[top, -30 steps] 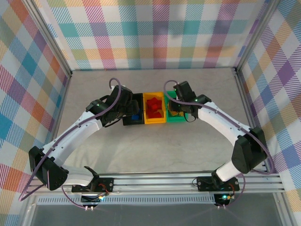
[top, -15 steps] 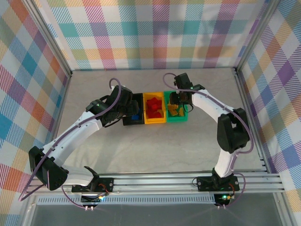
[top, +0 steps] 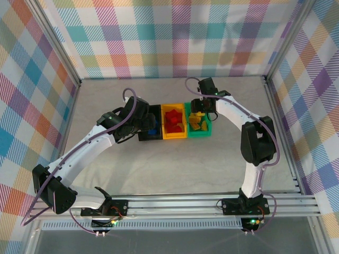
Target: Sort the legos into containers by color
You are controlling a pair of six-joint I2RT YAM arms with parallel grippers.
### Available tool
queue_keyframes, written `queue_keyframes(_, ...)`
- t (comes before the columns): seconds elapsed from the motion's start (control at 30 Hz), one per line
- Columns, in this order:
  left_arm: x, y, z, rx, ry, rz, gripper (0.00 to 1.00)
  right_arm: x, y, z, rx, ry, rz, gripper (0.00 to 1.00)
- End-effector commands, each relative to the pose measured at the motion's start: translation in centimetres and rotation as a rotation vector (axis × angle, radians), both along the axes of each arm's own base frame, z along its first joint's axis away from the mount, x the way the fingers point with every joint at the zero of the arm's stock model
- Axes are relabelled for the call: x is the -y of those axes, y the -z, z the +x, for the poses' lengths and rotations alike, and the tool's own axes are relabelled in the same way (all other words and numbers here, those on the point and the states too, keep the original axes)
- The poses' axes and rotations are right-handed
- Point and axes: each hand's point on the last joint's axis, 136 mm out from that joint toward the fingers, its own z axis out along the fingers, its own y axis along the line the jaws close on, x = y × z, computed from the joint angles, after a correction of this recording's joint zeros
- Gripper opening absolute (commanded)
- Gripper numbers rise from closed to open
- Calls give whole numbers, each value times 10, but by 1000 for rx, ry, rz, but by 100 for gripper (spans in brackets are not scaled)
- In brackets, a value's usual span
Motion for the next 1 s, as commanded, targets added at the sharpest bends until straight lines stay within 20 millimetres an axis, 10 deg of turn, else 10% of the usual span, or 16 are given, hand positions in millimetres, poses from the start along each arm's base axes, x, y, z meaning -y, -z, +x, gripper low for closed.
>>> queue_keyframes(0.0,-6,-10,2,19,-9,16,75,-1,-26,4,51,-13,13,71)
queue_keyframes(0.67,-10,-49,21,151,51,105,98,9,-110,-73,201,-139,149,99)
queue_keyframes(0.97,-33,-65,26,138,-8,130,100,54,-143,-91,272,-9,117,99)
